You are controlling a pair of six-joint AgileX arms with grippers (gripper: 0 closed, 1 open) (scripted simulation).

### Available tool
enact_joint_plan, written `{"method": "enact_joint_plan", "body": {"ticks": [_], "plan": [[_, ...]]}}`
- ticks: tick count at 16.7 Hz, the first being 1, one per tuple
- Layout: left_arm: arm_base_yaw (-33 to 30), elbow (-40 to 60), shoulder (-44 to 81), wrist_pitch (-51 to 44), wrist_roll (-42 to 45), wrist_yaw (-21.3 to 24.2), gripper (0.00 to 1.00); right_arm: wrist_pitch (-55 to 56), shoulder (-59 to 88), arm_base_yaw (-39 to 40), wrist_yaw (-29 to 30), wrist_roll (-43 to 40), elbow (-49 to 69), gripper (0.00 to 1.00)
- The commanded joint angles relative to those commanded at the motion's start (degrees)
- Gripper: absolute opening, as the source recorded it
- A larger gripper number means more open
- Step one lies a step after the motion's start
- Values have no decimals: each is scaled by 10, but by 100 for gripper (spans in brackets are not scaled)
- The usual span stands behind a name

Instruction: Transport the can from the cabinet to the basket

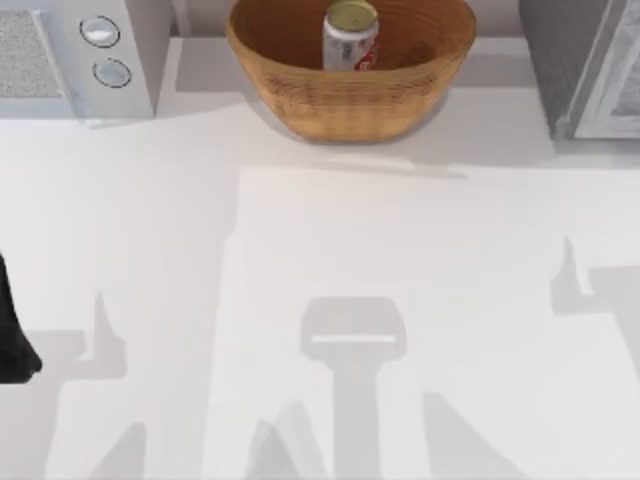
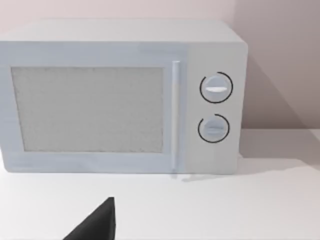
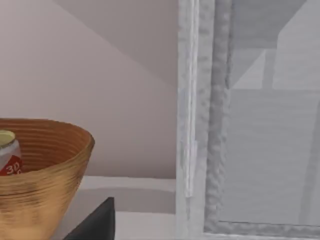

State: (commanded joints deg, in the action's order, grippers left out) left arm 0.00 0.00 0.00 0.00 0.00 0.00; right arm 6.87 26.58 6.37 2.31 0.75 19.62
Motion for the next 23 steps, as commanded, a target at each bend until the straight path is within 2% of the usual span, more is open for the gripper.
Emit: {"method": "enact_joint_plan", "body": {"ticks": [5,9,15,17,20,23], "plan": [[0,0,0,0,0,0,100,-51,-206,-49,-20,-5,-156,100],[0,0,0,0,0,0,100,-69,-266,-64,-23,-8,-196,100],[0,0,0,0,0,0,100,-67,-263,-62,-23,-7,-195,100],[0,0,0,0,0,0,100,-49,-244,-79,-40,-7,-188,100],[0,0,0,0,0,0,100,19,-171,-137,-99,-5,-165,100],[0,0,0,0,0,0,100,122,-45,-224,-183,-3,-134,100]]}}
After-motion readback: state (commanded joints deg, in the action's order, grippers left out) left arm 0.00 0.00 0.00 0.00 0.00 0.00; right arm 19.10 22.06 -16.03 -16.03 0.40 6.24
